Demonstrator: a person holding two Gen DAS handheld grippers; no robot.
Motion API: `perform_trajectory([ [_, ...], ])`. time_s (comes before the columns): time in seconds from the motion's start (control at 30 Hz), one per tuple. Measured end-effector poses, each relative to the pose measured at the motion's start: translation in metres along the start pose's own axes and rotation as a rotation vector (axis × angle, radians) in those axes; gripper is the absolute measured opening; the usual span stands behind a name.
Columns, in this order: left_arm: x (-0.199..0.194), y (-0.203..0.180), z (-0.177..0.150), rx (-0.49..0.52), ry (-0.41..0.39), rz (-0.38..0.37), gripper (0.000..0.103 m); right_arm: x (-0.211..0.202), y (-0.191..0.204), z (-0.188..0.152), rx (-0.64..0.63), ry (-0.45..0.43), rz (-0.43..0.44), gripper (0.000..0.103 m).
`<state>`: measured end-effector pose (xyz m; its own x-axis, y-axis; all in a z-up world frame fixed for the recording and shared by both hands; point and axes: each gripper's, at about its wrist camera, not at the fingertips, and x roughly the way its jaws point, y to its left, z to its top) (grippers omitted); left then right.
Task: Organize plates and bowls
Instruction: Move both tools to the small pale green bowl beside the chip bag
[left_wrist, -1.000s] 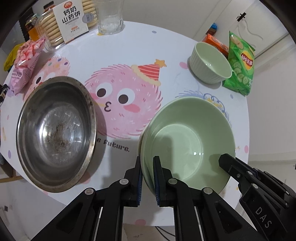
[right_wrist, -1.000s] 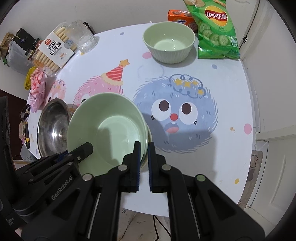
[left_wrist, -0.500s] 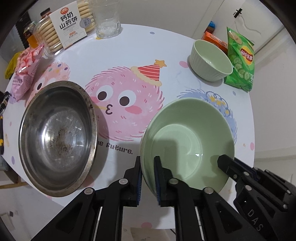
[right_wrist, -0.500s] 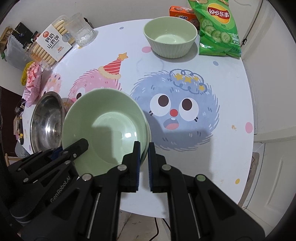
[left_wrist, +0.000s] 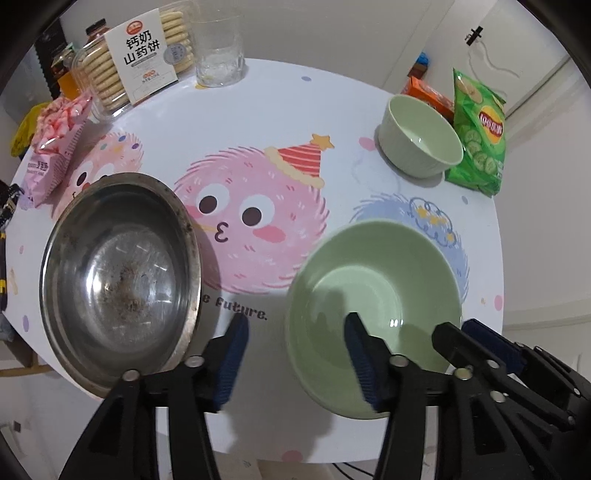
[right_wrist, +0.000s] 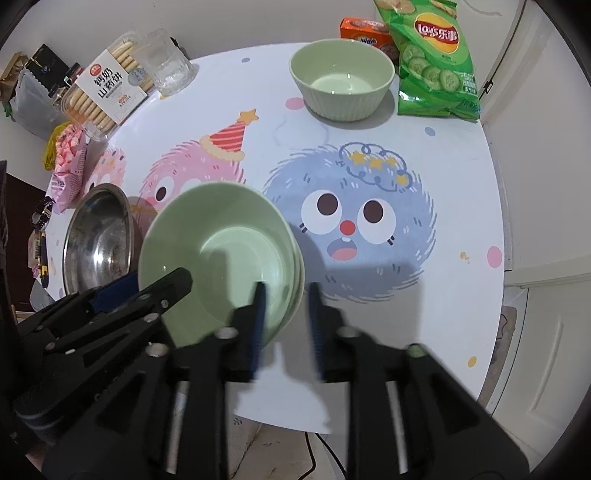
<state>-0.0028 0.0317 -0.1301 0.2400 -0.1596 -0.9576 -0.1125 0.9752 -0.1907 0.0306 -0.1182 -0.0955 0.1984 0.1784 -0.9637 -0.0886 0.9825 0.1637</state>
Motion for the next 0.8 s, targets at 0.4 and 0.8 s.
perform_trajectory([
  [0.4,-0.017,0.0,0.028,0.016,-0.048,0.041,0.103,-0.03,-0.039,0.026,0.088,-0.072,-0.019,0.097],
  [0.8,0.007,-0.046,0.113,0.14,-0.017,0.011,0.103,-0.023,-0.087,0.095,0.273,-0.091,-0.013,0.103],
])
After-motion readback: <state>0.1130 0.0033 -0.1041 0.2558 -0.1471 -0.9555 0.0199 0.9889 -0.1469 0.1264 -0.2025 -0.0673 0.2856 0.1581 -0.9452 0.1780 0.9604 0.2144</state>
